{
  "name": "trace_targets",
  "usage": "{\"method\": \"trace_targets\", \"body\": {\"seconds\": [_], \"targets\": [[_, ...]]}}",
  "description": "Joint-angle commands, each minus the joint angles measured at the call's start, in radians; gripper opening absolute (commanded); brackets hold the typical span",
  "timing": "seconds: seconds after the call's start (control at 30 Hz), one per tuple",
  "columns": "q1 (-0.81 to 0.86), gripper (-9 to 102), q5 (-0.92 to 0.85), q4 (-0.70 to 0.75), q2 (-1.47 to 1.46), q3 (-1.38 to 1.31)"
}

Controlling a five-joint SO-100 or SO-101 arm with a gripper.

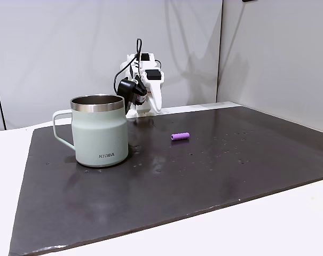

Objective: Grasp a pengrip and put it in the cup.

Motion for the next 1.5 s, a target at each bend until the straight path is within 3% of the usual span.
{"method": "trace_targets", "body": {"seconds": [0.0, 0.83, 1.17, 1.47], "targets": [[-0.009, 0, 0.005, -0.029, 0.006, -0.006], [-0.044, 0, -0.048, 0.043, -0.012, -0.179], [-0.086, 0, -0.035, 0.044, -0.279, -0.380], [-0.132, 0, 0.064, 0.066, -0.741, -0.698]]}}
